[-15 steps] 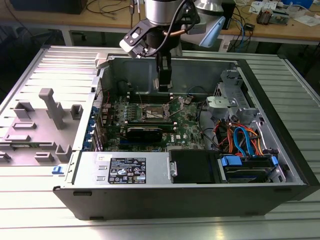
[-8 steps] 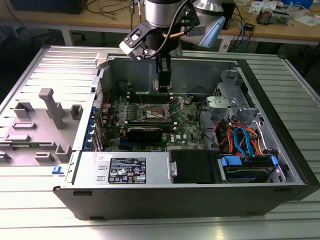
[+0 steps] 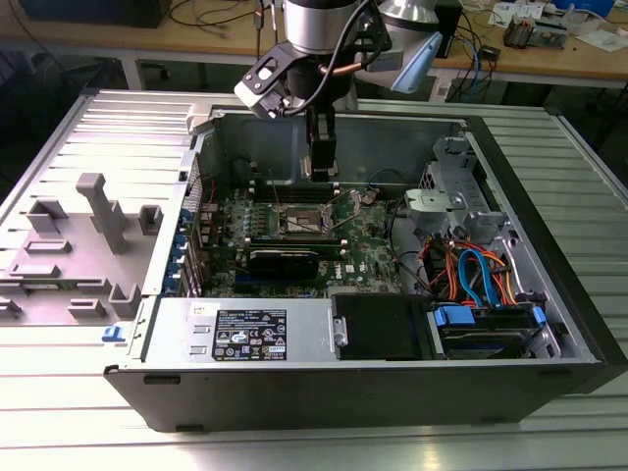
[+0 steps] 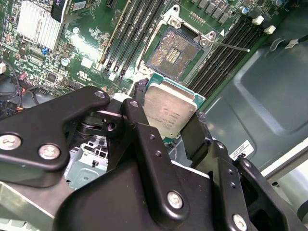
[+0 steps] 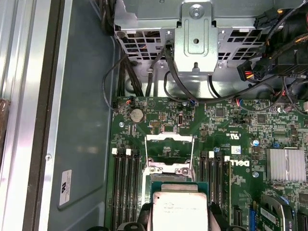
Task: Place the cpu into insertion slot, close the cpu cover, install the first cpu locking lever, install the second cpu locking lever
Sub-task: 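Place the cpu into insertion slot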
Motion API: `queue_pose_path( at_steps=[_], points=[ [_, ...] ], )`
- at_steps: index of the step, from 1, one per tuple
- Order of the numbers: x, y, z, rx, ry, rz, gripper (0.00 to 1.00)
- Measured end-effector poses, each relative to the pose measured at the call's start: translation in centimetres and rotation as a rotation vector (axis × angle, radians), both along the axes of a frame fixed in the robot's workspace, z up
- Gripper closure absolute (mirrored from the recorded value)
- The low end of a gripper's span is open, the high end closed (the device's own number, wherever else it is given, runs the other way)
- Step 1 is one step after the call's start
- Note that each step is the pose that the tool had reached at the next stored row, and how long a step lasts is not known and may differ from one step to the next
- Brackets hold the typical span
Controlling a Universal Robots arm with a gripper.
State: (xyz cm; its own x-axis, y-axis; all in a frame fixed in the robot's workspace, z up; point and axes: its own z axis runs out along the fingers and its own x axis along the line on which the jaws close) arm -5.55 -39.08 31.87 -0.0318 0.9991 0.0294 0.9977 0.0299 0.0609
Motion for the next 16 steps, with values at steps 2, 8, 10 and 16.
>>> queue_pose_path(
  at_steps=[2, 8, 10, 16],
  points=[
    [0.0, 0.02, -0.06, 0.0001, -0.0001, 0.0, 0.45],
    [0.0, 0.06, -0.74, 0.0001, 0.0, 0.0, 0.45],
    [0.0, 0.07, -1.11, 0.0, 0.0001, 0.0, 0.45],
    [0.0, 0.07, -1.65, -0.0001, 0.0001, -0.001, 0.45]
  ],
)
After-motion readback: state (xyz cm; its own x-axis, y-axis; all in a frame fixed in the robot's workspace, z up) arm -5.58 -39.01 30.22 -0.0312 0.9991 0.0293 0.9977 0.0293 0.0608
